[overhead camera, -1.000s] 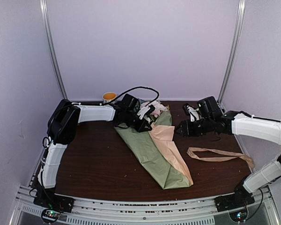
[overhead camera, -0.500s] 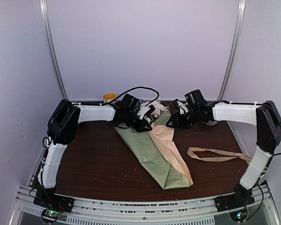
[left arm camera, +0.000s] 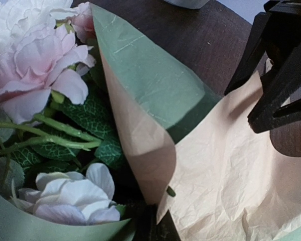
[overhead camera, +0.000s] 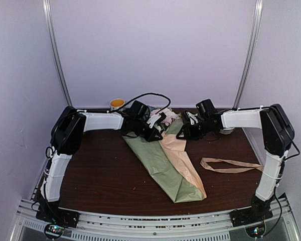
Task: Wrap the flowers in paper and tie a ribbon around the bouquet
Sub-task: Fold the two-thirds-folded wrapping paper at the center of the board.
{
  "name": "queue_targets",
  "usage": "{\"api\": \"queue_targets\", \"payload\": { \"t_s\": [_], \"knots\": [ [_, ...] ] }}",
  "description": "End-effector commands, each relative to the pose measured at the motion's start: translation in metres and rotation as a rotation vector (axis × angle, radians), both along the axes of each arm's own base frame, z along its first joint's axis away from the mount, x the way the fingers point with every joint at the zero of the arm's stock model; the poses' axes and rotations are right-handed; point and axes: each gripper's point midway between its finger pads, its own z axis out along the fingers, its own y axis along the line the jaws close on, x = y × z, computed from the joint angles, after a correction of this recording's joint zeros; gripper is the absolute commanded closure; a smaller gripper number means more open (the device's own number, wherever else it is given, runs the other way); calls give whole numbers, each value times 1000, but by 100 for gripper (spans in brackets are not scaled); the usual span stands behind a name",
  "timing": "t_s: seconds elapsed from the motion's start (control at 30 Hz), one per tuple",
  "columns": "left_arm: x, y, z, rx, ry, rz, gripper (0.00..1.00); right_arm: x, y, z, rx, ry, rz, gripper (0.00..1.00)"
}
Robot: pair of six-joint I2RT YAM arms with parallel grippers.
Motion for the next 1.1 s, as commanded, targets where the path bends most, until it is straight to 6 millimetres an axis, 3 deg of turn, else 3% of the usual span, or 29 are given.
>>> {"api": "queue_targets", "payload": {
  "t_s": [0.0, 0.07, 0.1, 0.23, 0.3, 0.4, 0.5, 0.63, 0.9, 1.07],
  "knots": [
    [4, 17, -18, 52, 25, 23, 100, -2, 8, 21, 92, -27, 21, 78],
    [4, 17, -18, 53, 25, 23, 100, -4, 11, 25, 124, -22, 26, 96],
    [4, 17, -17, 53, 23, 24, 100, -4, 12, 27, 134, -22, 27, 100],
    [6, 17, -15, 55, 17, 24, 97, -10, 13, 39, 156, -29, 38, 100],
    [7, 17, -8, 49, 5, 28, 84, -14, 15, 49, 177, -43, 51, 100],
    [10, 15, 12, 18, -27, 31, 74, -20, 21, 53, 222, -31, 59, 100],
    [17, 14, 28, 4, -62, 42, 69, -31, 40, 41, 282, 13, 73, 100],
    [18, 16, 33, -3, -49, 41, 67, -47, 68, 23, 279, 56, 117, 100],
    [14, 14, 87, -82, -99, 23, 52, -36, 61, -26, 161, 116, 11, 100],
    [-3, 26, 122, -107, -118, 13, 42, -33, 59, -36, 128, 126, -10, 100]
  ]
}}
